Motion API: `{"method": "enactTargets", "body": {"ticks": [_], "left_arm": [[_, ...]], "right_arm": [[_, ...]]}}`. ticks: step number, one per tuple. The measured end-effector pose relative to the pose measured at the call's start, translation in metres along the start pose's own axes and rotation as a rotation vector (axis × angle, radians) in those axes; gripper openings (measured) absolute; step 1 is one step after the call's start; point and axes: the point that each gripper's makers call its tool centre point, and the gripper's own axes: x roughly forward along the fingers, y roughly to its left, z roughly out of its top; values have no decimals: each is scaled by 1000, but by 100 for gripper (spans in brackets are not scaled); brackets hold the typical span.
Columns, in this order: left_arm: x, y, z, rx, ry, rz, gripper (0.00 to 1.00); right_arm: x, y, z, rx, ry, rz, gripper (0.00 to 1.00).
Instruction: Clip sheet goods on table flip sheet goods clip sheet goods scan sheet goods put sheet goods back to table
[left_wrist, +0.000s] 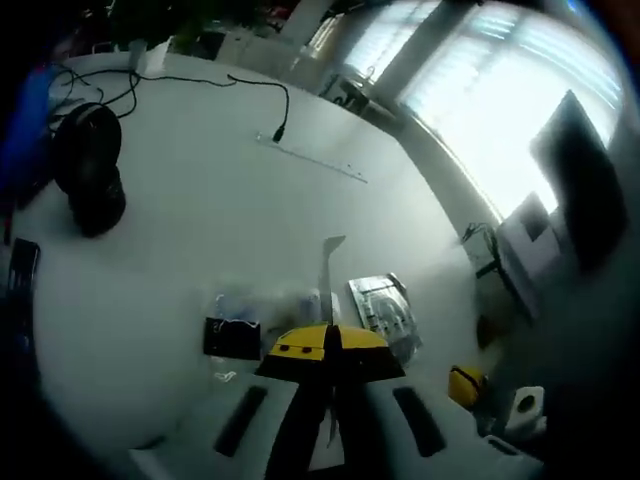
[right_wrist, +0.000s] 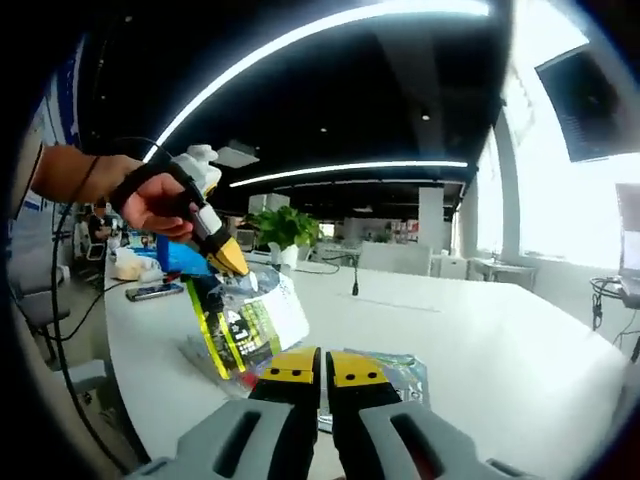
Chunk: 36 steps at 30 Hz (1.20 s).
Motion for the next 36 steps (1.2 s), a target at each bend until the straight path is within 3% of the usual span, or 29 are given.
{"method": "enactTargets", "body": {"ticks": [13,19,28,36], "left_arm": [[5,-9,2,13,2,0,0],[4,-14,0,24,0,-9,0],[8,-18,2,36,-4,-21,0],[9,-20,3,30,-11,-38,0]], "right_arm": [[13,33,12,-12,37,37,8],[22,51,7,-24,91,91,10],[25,74,11,-88,146,141,12],[30,103,17,-132,157,196,18]]}}
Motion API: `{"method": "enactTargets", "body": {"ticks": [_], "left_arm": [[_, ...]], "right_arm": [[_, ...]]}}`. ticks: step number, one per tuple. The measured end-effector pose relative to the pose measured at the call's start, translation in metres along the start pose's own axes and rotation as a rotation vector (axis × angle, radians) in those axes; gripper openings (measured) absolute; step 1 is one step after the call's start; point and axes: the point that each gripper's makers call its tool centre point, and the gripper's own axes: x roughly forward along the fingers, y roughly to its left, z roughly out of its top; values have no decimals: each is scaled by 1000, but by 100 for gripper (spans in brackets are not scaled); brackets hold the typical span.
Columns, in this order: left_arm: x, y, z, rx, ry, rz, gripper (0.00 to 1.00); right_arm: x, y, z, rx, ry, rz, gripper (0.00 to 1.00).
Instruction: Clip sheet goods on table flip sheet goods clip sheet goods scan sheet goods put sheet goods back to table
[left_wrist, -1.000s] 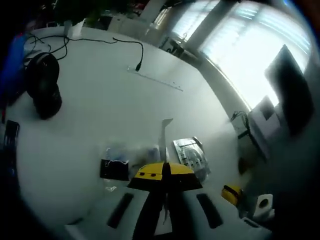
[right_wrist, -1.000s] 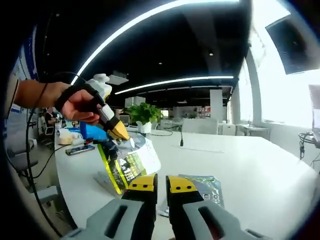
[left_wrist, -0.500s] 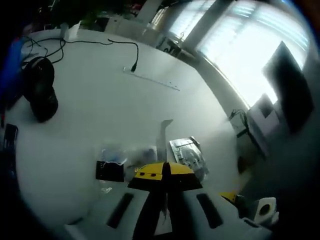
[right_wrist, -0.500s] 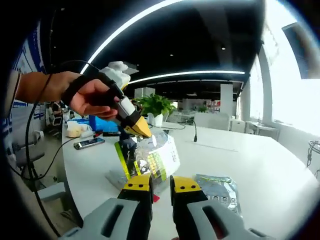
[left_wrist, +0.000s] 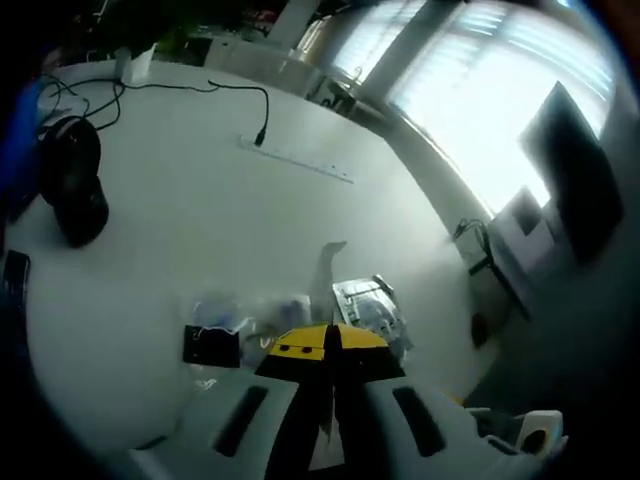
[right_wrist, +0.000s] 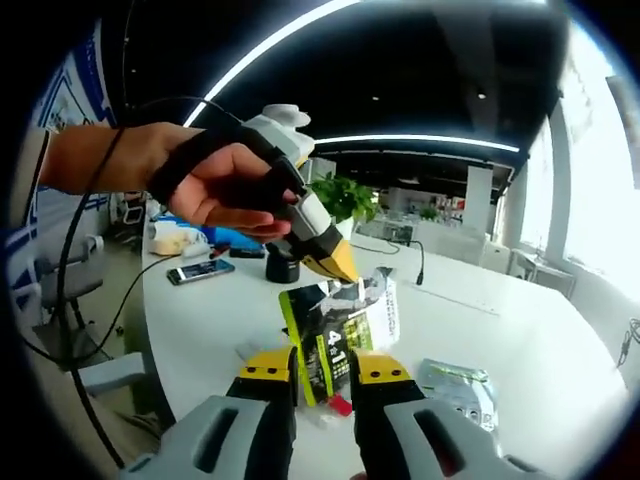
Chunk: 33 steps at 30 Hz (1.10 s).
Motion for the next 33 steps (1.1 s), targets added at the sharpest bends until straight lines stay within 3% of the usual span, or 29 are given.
{"method": "enactTargets", "body": {"ticks": [7,17,28,31,33], "left_arm": [[1,1,-1,-15,-3,-10,0],[0,1,-1,-25,-11,-22,0],[-1,0,-2,-40,-23,-26,0],[-1,-1,-3,-43,-29,-27,0],[-1,-1,-3,-49,-35,-26,0]], "right_arm": [[16,16,-2,-6,31,43,22],[42,15,-20,0,114,36,24],[58,5,-24,37,131,-16,26],[60,5,-26,15,145,-38,26],[60,3,-27,-57,151,-73,25]]}}
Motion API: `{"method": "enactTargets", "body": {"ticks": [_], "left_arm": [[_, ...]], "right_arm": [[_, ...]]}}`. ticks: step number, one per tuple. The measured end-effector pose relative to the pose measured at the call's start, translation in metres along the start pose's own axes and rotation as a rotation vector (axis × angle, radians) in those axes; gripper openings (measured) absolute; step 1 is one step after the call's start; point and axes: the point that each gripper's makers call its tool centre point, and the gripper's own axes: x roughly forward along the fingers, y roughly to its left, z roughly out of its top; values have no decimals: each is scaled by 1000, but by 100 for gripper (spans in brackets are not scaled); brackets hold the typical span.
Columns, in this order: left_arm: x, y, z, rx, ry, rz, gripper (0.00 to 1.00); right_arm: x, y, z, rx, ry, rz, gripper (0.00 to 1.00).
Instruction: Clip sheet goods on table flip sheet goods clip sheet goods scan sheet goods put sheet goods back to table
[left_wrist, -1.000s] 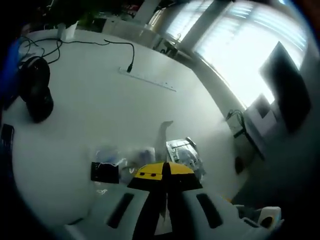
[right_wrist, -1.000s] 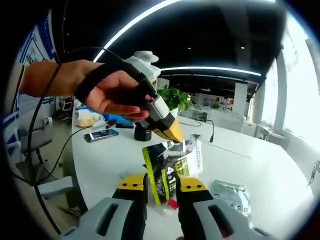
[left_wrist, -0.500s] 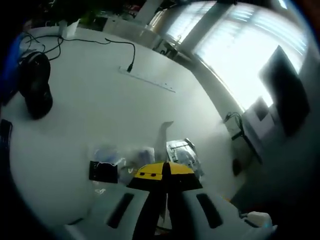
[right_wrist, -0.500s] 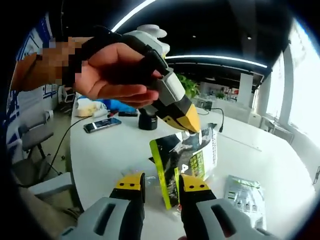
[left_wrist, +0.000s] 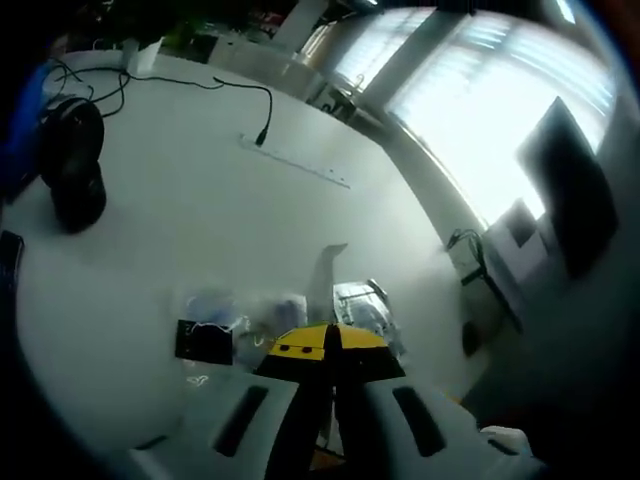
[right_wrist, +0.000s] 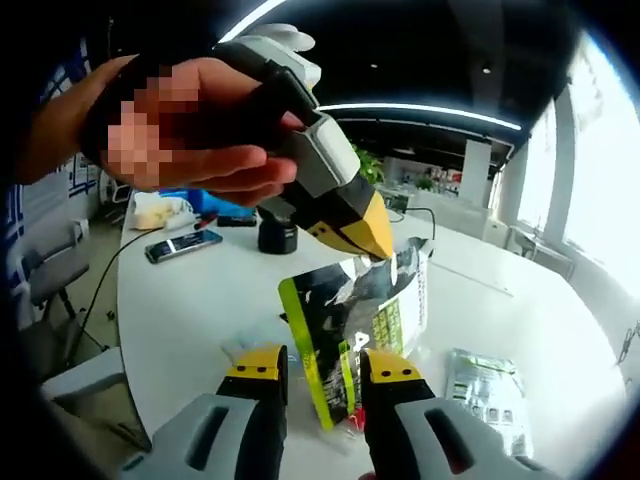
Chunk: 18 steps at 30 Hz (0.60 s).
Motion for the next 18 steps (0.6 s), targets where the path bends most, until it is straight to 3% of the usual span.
{"method": "enactTargets", "body": {"ticks": [18], "left_arm": [[1,1,2,-25,-28,-16,0]], "right_arm": [[-5,-5,0,-42,-7,-122,3]]}}
